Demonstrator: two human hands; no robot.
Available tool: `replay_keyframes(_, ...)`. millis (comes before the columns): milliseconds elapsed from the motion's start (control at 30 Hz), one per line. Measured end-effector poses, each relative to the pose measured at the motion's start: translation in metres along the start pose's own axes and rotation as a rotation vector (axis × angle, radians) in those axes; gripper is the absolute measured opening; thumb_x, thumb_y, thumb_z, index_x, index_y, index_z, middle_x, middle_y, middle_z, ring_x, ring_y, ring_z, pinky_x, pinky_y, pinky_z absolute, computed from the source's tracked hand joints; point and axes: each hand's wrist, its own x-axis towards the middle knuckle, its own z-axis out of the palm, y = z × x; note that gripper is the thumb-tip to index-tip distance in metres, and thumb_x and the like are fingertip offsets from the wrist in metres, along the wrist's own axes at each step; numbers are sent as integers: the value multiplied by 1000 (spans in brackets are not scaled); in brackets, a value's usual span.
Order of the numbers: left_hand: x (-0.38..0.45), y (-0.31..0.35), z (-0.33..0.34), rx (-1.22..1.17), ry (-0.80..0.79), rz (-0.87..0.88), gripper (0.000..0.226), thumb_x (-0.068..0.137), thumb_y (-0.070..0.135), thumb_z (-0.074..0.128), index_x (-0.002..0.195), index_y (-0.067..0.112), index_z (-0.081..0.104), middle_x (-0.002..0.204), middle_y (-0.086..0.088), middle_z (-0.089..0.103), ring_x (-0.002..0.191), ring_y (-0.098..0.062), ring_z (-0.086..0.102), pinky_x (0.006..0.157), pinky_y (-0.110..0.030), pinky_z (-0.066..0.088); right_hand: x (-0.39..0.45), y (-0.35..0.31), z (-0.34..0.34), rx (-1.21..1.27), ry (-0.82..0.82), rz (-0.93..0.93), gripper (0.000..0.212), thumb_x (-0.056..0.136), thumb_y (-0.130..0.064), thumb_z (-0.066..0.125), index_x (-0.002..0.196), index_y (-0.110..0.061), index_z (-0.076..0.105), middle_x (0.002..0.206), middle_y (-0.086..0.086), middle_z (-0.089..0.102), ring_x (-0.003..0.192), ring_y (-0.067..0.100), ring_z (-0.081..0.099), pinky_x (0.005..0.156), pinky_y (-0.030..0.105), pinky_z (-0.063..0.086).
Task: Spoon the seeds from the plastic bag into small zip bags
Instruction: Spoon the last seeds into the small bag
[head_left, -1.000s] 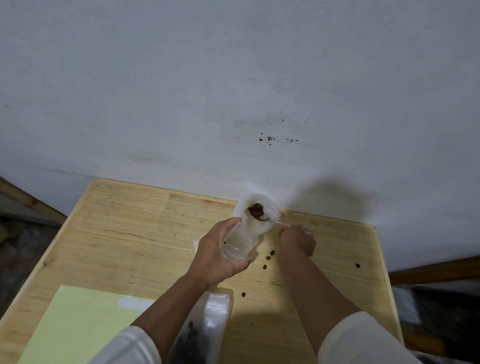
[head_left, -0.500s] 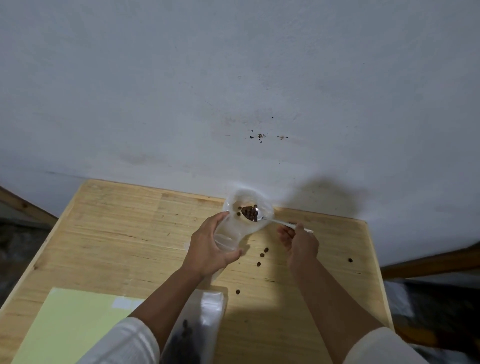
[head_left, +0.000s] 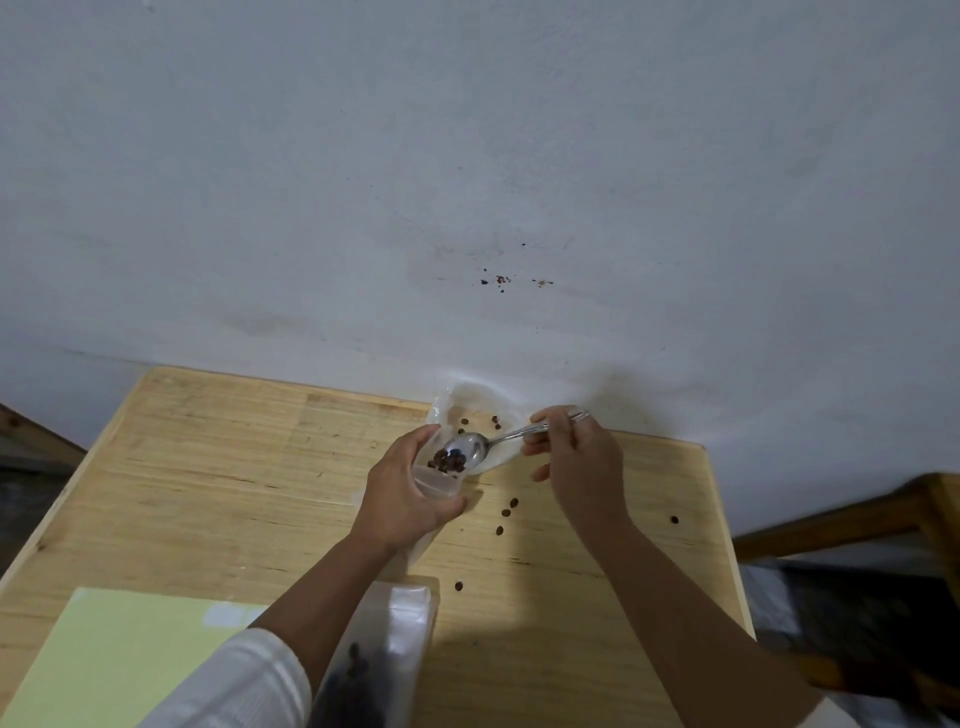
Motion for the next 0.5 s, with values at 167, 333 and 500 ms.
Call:
replay_keyframes(167, 0, -1, -1, -22, 1, 4, 88, 55, 40, 86, 132, 23, 46, 128, 11, 51, 108, -1, 47, 79, -3, 33, -1, 4, 5, -8, 162, -13, 28, 98, -15, 42, 77, -22, 59, 66, 5, 66, 50, 10, 60, 46, 26, 52)
replay_keyframes(333, -1, -1, -3, -21, 5, 22, 88, 56, 40, 86, 132, 24, 46, 124, 18, 48, 109, 2, 45, 75, 4, 31, 13, 27, 9, -101, 321, 218, 37, 98, -17, 32, 74, -8, 59, 63, 7, 66, 46, 21, 60, 50, 20, 50)
replay_keyframes(500, -5, 6, -4, -39, -38, 87, 86, 55, 47, 83, 130, 33, 43, 124, 20, 47, 113, 5, 44, 83, 5, 30, 27, 67, 33, -197, 366, 341, 57, 80, -39, 16, 76, -3, 60, 69, 13, 66, 66, 33, 65, 71, 43, 55)
